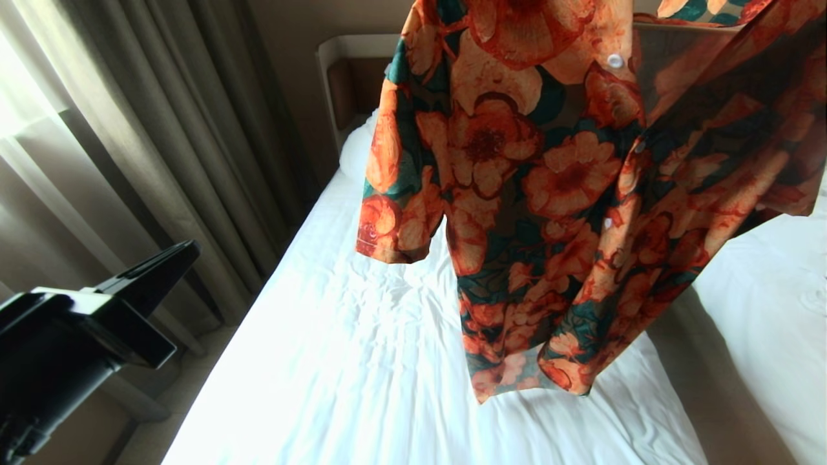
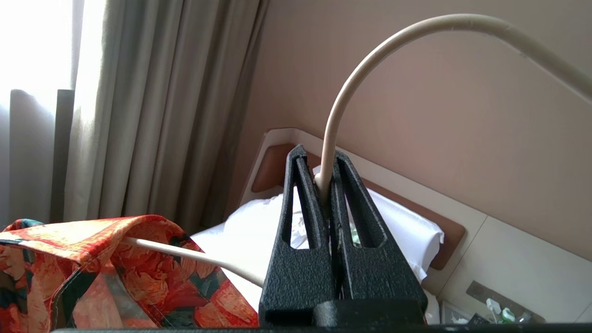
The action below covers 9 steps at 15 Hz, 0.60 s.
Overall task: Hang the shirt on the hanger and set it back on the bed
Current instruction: Take the clothes hanger out of the clothes
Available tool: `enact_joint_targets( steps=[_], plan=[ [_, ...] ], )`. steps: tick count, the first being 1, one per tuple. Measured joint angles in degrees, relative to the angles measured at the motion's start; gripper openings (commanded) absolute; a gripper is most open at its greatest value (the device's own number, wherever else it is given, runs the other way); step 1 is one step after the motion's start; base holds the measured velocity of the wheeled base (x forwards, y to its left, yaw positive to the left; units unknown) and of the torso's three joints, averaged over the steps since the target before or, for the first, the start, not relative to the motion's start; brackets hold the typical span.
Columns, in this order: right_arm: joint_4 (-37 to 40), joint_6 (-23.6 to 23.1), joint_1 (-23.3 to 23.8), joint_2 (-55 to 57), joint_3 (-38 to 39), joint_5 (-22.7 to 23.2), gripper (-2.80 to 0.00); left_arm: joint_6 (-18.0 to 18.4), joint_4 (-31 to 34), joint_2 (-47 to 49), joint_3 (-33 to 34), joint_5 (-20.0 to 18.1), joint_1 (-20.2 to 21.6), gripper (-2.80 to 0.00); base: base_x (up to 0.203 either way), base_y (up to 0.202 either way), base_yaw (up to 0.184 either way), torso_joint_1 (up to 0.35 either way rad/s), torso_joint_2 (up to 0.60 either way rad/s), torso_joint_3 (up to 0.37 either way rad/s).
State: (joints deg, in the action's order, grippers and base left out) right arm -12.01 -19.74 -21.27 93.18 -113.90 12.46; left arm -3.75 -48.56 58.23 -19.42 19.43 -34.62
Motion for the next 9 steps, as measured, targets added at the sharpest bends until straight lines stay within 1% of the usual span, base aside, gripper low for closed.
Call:
enact_joint_targets(
  steps=[6, 9],
  plan=[
    [0.4, 0.2, 0.3, 0.1, 0.0, 0.5, -2.8, 0.0, -0.1, 0.6, -0.2, -0.1, 0.0, -2.8, 0.0, 0.0, 0.0, 0.0, 0.0, 0.0],
    [0.8, 0.5, 0.1, 0.2, 0.1, 0.4, -2.8, 0.2, 1.2, 1.8, -3.3, 0.1, 0.0, -2.8, 0.0, 0.0, 0.0, 0.0, 0.0, 0.0]
  ],
)
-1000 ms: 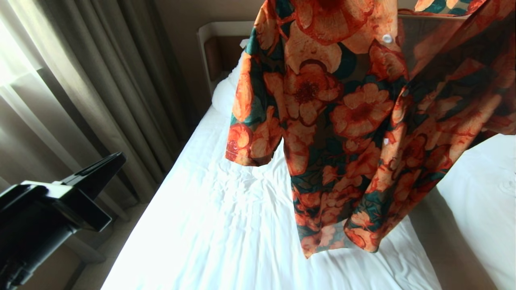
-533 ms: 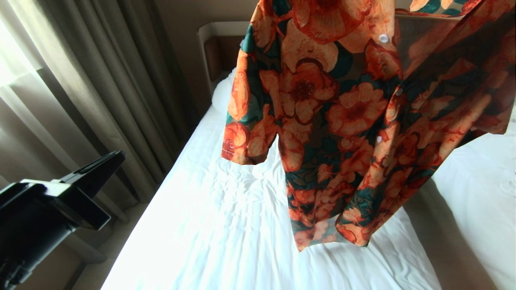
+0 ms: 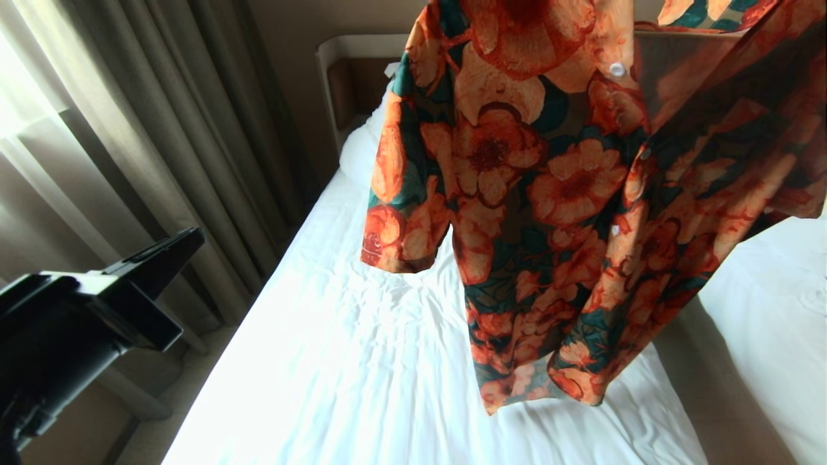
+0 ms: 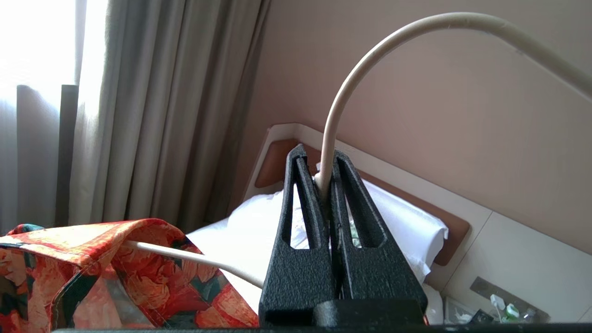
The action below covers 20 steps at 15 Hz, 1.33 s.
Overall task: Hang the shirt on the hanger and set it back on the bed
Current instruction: Take the clothes hanger out of the clothes
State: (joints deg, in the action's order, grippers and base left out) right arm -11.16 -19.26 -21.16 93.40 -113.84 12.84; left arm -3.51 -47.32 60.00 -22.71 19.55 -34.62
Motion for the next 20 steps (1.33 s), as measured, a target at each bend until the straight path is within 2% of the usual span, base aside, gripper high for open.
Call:
enact_joint_targets(
  steps=[3, 6, 7, 10, 13, 18, 19, 20],
  plan=[
    [4.3, 0.0, -0.9, 0.1, 0.2, -0.3, -2.8, 0.4, 8.1, 2.8, -8.6, 1.6, -0.7, -2.8, 0.0, 0.0, 0.0, 0.0, 0.0, 0.0],
    [5.4, 0.3, -2.0, 1.1, 0.5, -0.7, -2.8, 0.5, 16.0, 7.0, -15.9, 3.2, -5.1, -2.8, 0.0, 0.0, 0.0, 0.0, 0.0, 0.0],
    [5.7, 0.4, -2.6, 1.6, 0.6, -1.9, -2.8, 0.5, 16.5, 8.8, -17.0, 4.1, -6.3, -2.8, 0.0, 0.0, 0.0, 0.0, 0.0, 0.0],
    [8.4, 0.5, -5.6, 4.1, 1.0, -9.5, -2.8, 0.5, 15.5, 15.4, -19.8, 6.4, -8.9, -2.8, 0.0, 0.0, 0.0, 0.0, 0.0, 0.0],
    [8.2, 1.0, -6.9, 7.1, 1.1, -10.7, -2.8, 0.5, 14.2, 20.7, -27.0, 6.6, -12.1, -2.8, 0.0, 0.0, 0.0, 0.0, 0.0, 0.0],
    [4.1, 7.1, -7.4, 12.9, 1.2, -11.0, -2.8, 0.5, 13.8, 30.7, -36.6, 6.5, -15.0, -2.8, 0.0, 0.0, 0.0, 0.0, 0.0, 0.0],
    [3.4, 7.4, -7.6, 13.7, 1.2, -11.0, -2.8, 0.5, 13.8, 32.5, -38.6, 6.5, -15.3, 0.0, 0.0, 0.0, 0.0, 0.0, 0.0, 0.0],
    [2.9, 7.4, -7.9, 14.5, 1.2, -11.0, -2.8, 0.5, 13.8, 34.3, -40.8, 6.5, -15.6, 0.0, 0.0, 0.0, 0.0, 0.0, 0.0, 0.0]
  ],
)
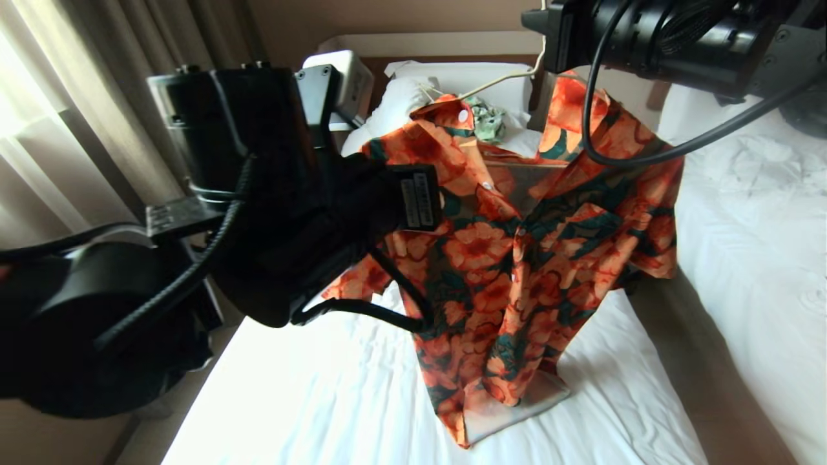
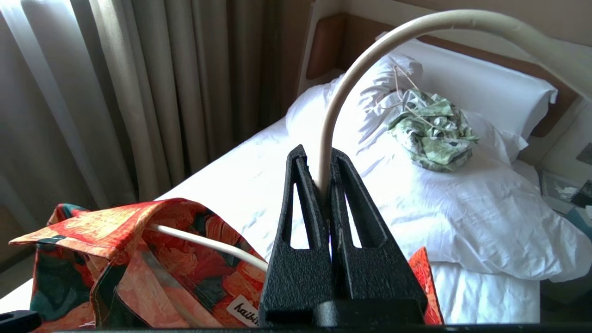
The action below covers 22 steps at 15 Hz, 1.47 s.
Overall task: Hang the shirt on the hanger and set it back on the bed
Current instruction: Take the clothes hanger out of the clothes
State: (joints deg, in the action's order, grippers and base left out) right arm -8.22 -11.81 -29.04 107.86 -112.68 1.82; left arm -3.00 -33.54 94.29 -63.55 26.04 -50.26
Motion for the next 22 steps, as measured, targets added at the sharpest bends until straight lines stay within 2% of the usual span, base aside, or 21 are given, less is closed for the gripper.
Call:
enact_joint_targets(
  steps=[4, 9, 15, 16, 19, 22],
  plan=[
    [-2.1, 0.0, -0.3, 2.7, 0.0, -0.1, -2.8, -0.1, 0.0, 4.5, -4.2, -0.4, -2.7, 0.0, 0.0, 0.0, 0.0, 0.0, 0.0, 0.0],
    [-2.1, 0.0, -1.8, 3.9, 0.1, -2.3, -2.8, 0.2, -0.5, 7.0, -6.1, -0.1, -3.5, 0.0, 0.0, 0.0, 0.0, 0.0, 0.0, 0.0],
    [-2.2, 0.0, -4.7, 3.3, 2.5, -3.8, -2.8, 5.1, -2.9, 11.6, -7.7, 0.2, 1.3, 0.0, 0.0, 0.0, 0.0, 0.0, 0.0, 0.0],
    [-2.2, 0.0, -4.8, 2.6, 3.7, -3.7, -2.8, 6.1, -3.9, 12.1, -7.7, 0.4, 1.7, -2.8, 0.0, 0.0, 0.0, 0.0, 0.0, 0.0],
    [-2.3, -0.1, -4.9, -0.3, 7.4, -3.7, -2.8, 9.6, -9.6, 12.1, -6.3, 1.8, 1.9, -2.8, 0.0, 0.0, 0.0, 0.0, 0.0, 0.0],
    [-2.2, -0.3, -4.9, -3.2, 10.0, -3.7, -2.8, 10.8, -10.1, 11.0, -4.9, 2.2, 1.8, -2.8, 0.0, 0.0, 0.0, 0.0, 0.0, 0.0]
  ],
)
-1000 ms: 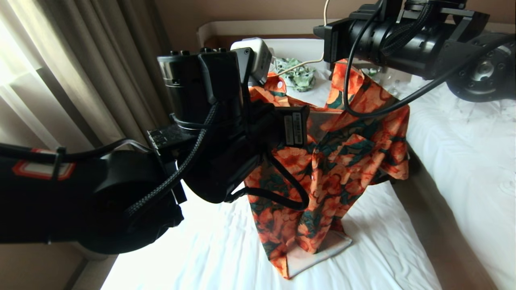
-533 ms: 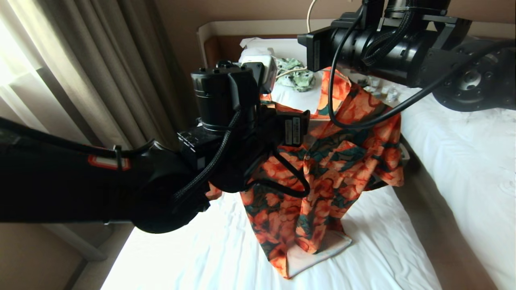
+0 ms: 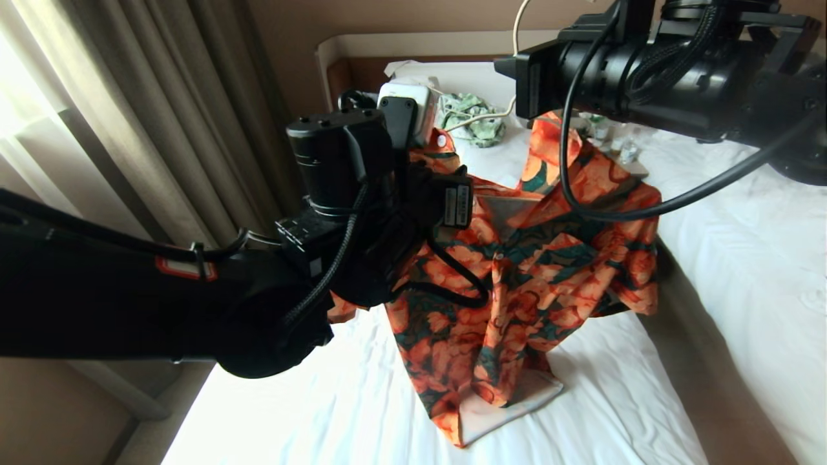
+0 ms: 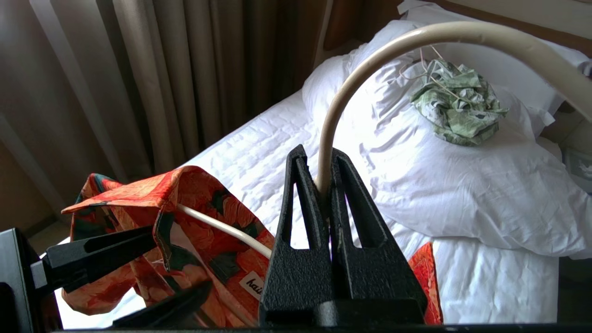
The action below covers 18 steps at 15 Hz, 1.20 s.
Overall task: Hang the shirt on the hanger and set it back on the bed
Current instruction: Take the clothes hanger out of the clothes
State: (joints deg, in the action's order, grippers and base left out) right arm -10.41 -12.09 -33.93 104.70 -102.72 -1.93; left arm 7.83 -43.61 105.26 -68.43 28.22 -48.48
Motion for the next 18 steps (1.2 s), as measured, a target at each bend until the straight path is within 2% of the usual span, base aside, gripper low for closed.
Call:
enact_joint_targets(
  steps=[4, 9, 12, 15, 18],
  plan=[
    [0.1, -0.2, -0.3, -3.5, 3.0, 0.0, -2.8, 1.7, -0.1, -2.2, 2.5, 0.0, 0.5, -2.8, 0.0, 0.0, 0.0, 0.0, 0.0, 0.0],
    [0.4, -0.2, 0.1, -5.6, 4.2, -0.8, -2.8, 1.7, 0.0, -8.1, 6.9, 0.1, 1.9, -2.8, 0.0, 0.0, 0.0, 0.0, 0.0, 0.0],
    [0.4, -0.3, 0.2, -5.4, 4.3, -1.2, -2.8, 1.7, 0.0, -12.8, 9.5, 0.0, 4.1, -2.8, 0.0, 0.0, 0.0, 0.0, 0.0, 0.0],
    [0.3, -2.1, 0.9, -4.5, 4.2, -1.9, -2.8, 1.0, 0.0, -16.1, 12.5, -0.8, 9.1, -2.8, 0.0, 0.0, 0.0, 0.0, 0.0, 0.0],
    [0.2, -2.2, 1.0, -3.5, 4.0, -2.3, -2.8, -1.4, -0.1, -17.4, 14.9, -4.9, 16.7, -2.8, 0.0, 0.0, 0.0, 0.0, 0.0, 0.0]
  ],
)
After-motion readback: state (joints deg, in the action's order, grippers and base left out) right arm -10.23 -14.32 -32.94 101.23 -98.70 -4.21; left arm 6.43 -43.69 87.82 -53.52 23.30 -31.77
